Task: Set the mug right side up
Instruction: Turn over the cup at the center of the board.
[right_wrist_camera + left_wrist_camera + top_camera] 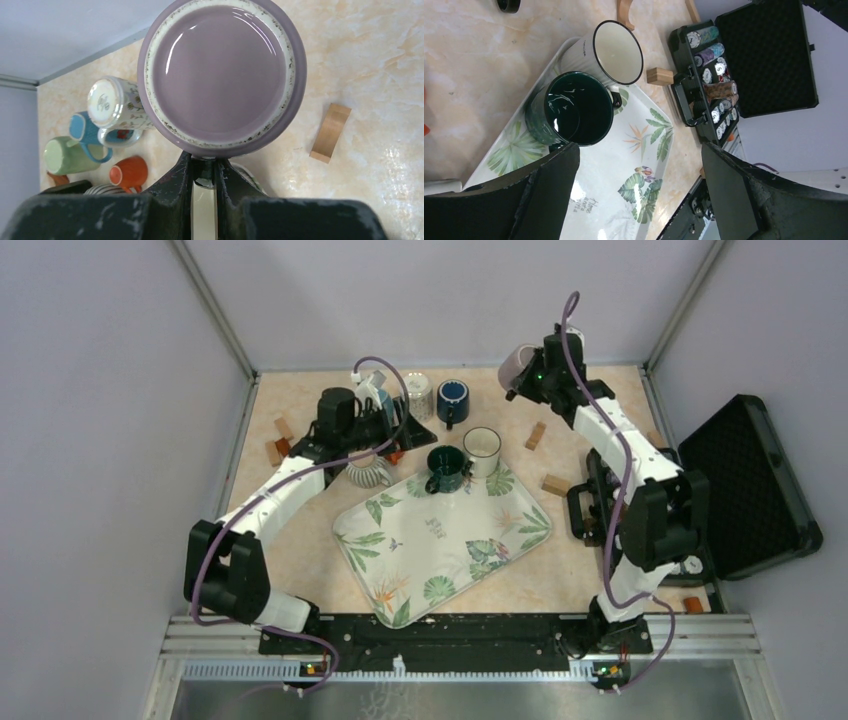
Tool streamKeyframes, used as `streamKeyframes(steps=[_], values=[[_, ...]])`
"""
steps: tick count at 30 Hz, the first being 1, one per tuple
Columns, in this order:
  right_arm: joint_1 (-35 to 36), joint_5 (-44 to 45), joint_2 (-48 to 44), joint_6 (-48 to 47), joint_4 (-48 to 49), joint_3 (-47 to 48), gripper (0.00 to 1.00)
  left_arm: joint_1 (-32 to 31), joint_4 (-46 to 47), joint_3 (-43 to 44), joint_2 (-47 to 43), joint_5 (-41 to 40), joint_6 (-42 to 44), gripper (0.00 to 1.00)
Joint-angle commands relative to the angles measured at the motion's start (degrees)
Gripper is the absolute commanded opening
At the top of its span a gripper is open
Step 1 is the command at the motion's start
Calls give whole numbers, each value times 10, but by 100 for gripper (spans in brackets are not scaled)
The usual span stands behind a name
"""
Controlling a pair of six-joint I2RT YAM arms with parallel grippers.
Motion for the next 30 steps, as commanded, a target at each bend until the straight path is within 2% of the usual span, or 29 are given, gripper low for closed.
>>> streamKeyframes(steps=[1,17,30], values=[[9,-32,-68,18,80,-8,0,16,85,-15,-14,43,-60,98],[71,-110,-152,105,176,-138,0,34,233,-87,-33,97,-208,98],[85,-150,-183,166,268,-229,0,32,355,-159,-36,120,-321,98]])
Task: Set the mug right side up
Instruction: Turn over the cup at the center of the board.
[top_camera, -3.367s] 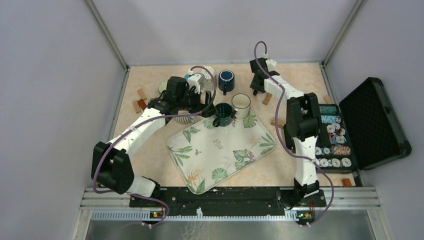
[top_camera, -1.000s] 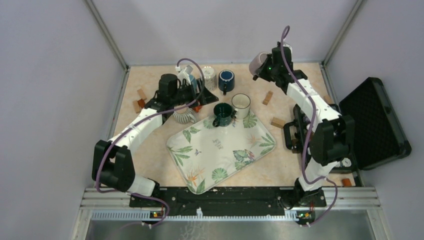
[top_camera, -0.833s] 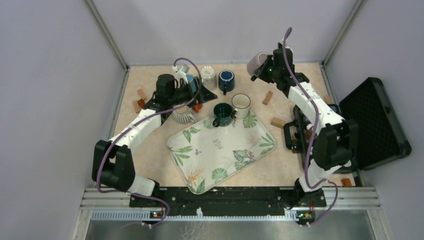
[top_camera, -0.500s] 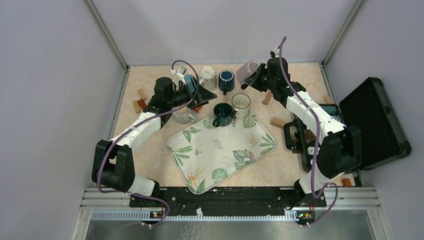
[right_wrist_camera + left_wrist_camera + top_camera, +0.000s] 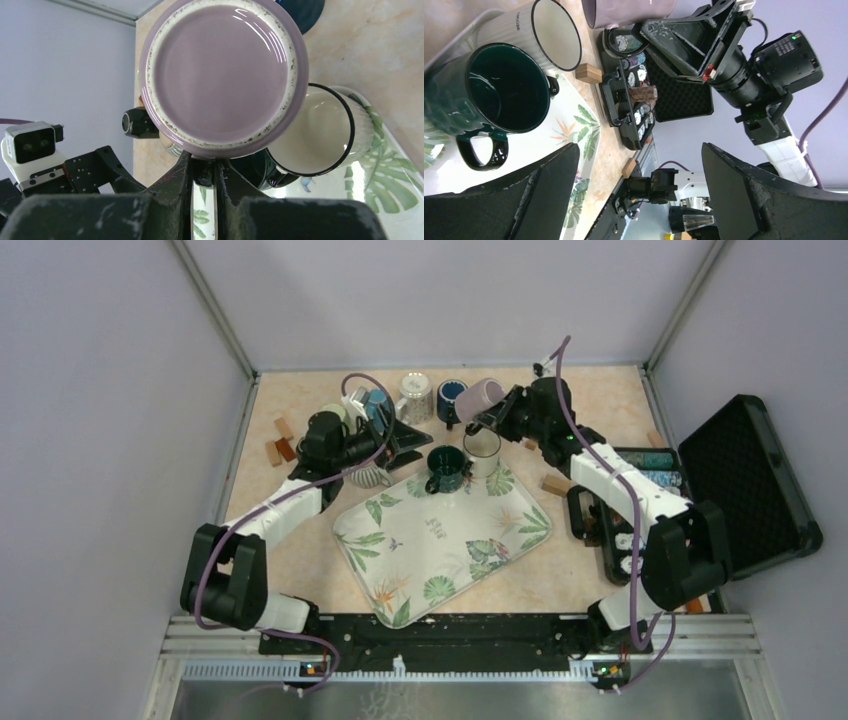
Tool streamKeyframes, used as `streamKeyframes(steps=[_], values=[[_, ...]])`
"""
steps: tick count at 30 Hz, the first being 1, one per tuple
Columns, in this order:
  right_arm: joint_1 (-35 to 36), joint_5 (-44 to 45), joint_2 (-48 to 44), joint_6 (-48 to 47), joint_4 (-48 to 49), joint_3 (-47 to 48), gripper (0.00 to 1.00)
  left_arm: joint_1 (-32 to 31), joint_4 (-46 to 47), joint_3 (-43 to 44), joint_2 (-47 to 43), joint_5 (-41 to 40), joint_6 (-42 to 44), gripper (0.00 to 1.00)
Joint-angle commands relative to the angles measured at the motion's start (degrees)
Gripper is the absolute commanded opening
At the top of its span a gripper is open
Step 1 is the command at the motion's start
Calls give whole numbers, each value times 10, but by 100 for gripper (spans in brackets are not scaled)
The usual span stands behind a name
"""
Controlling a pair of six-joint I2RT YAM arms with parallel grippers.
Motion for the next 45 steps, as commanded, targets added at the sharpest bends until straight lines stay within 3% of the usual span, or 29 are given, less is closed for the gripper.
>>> streamKeyframes(steps=[1,15,26,33,45], values=[[6,-21,-45,26,110,-5,0,0,84,-12,-14,15,-46,98],[7,-50,-42,73,179,-39,0,-10,146,-15,17,12,-109,98],[18,-109,-46,157,289,-81,0,-12,216,-8,63,15,-163,95],[43,-127,-41,208,376,-115,0,-12,275,-8,90,18,-217,79],[74,-125,-26,234,441,-133,0,-12,345,-24,107,14,-285,58]])
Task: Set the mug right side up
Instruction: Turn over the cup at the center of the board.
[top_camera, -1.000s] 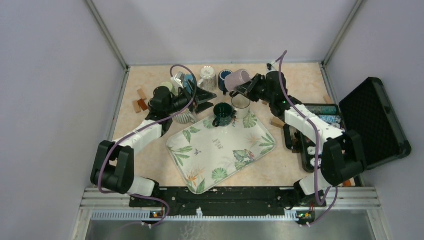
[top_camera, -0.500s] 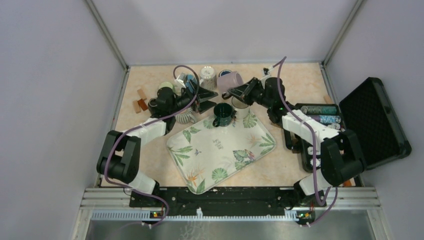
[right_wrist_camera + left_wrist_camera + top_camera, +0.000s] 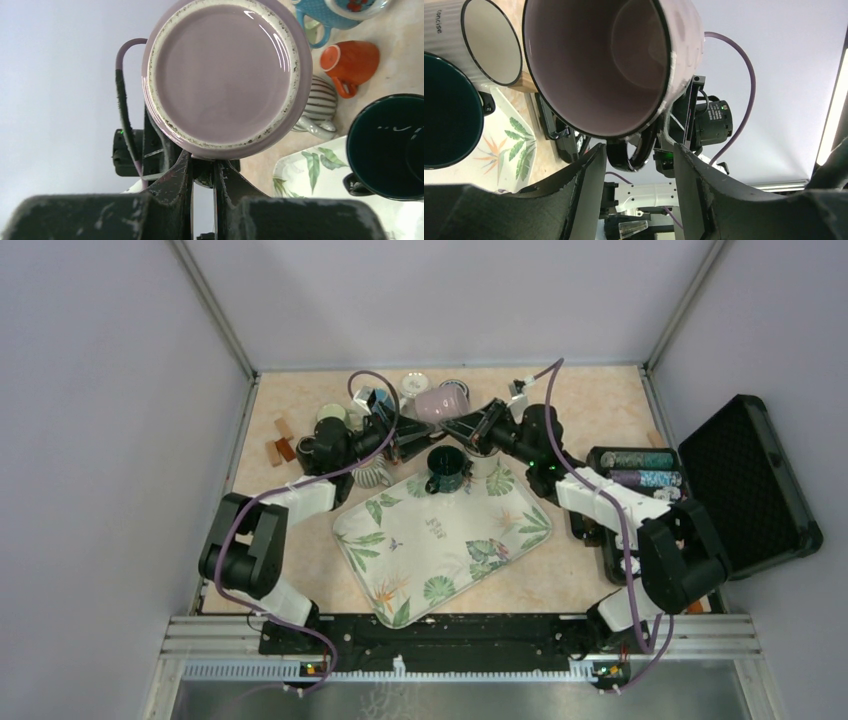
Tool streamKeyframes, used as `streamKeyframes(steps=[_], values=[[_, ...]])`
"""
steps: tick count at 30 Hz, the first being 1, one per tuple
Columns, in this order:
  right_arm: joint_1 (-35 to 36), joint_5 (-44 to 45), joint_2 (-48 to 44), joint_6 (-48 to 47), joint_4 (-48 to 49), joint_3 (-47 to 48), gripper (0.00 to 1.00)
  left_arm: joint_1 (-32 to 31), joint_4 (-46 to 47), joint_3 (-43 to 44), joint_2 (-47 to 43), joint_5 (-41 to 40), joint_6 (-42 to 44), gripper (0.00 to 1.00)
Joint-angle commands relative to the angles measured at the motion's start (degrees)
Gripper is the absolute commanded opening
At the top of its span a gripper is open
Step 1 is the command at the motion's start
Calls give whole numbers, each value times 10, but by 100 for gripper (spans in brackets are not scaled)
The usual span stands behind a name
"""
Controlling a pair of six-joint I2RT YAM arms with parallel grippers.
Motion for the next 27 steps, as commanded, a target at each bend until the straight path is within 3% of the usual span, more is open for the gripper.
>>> streamKeyframes(steps=[1,7,15,27], values=[[16,-6,-18,20,124,0,0,-3,81,-7,8,1,-38,57],[26,-10,0,44,160,-5,0,-2,154,-19,15,-10,-83,51],[28,-13,15,64,187,-14,0,-2,176,-22,12,-10,-98,41],[37,-16,27,66,192,-16,0,-3,186,-21,6,-7,-101,38]])
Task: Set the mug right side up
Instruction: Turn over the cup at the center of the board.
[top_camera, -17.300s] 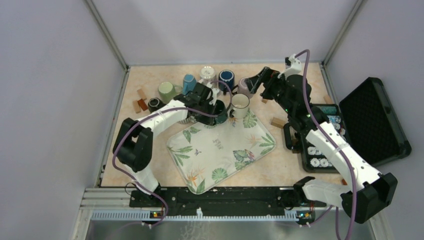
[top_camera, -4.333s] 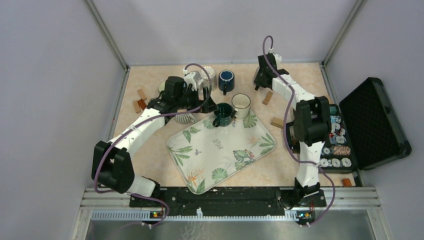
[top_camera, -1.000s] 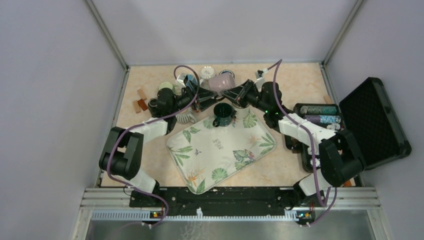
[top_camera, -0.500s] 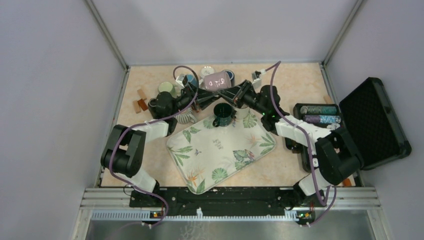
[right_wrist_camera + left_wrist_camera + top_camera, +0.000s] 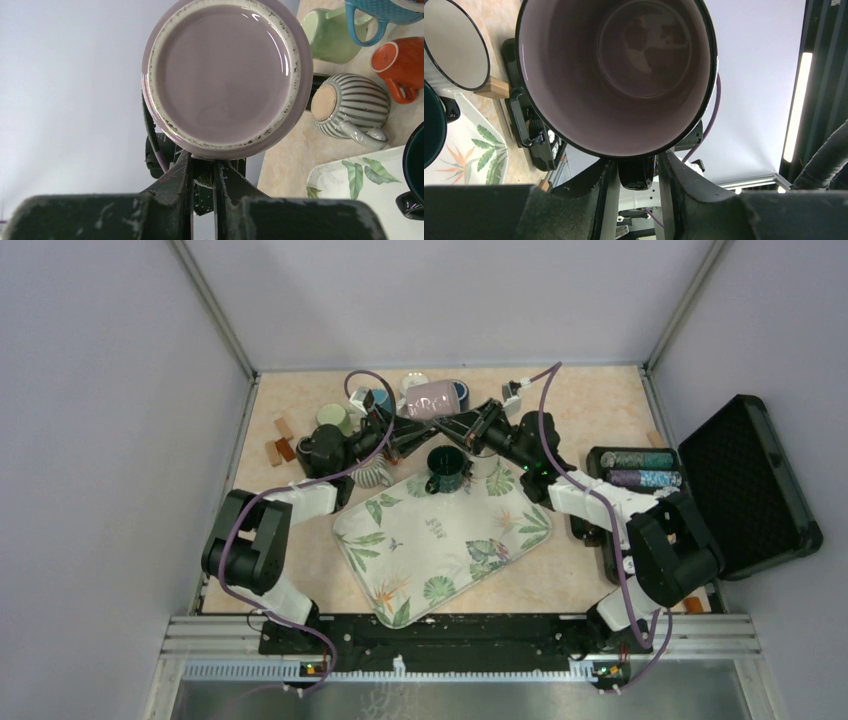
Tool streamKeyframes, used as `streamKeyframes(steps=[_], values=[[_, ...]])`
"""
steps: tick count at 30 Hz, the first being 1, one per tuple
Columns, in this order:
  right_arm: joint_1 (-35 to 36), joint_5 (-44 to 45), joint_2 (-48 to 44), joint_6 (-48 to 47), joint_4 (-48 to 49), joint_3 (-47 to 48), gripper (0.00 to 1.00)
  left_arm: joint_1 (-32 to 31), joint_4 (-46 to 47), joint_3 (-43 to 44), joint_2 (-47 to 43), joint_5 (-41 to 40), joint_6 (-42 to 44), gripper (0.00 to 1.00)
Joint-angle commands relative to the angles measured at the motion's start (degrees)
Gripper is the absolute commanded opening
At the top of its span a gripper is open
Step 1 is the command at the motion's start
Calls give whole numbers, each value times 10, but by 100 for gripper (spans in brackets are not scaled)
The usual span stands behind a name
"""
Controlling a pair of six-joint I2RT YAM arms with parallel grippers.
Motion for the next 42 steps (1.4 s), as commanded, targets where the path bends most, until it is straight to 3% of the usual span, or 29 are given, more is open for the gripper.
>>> streamKeyframes(steps=[1,9,14,18,27,34,39,42], values=[[17,-10,2,-5,65,2,0,-3,66,0,-11,6,-7,36],[20,-6,-3,-23,38,2,0,-3,67,2,-13,13,1,6],[20,-5,-11,-56,-17,16,2,-2,39,8,-27,17,40,0],[20,-1,-16,-73,-43,23,26,0,4,19,-41,13,79,0],[20,30,-47,-143,-147,46,56,12,-114,44,-86,-6,178,0],[20,73,-88,-203,-245,54,85,24,-263,75,-125,-17,290,0],[20,106,-119,-258,-332,72,98,33,-420,99,-162,-29,395,0],[20,130,-135,-297,-389,90,99,36,-538,118,-192,-50,477,0]])
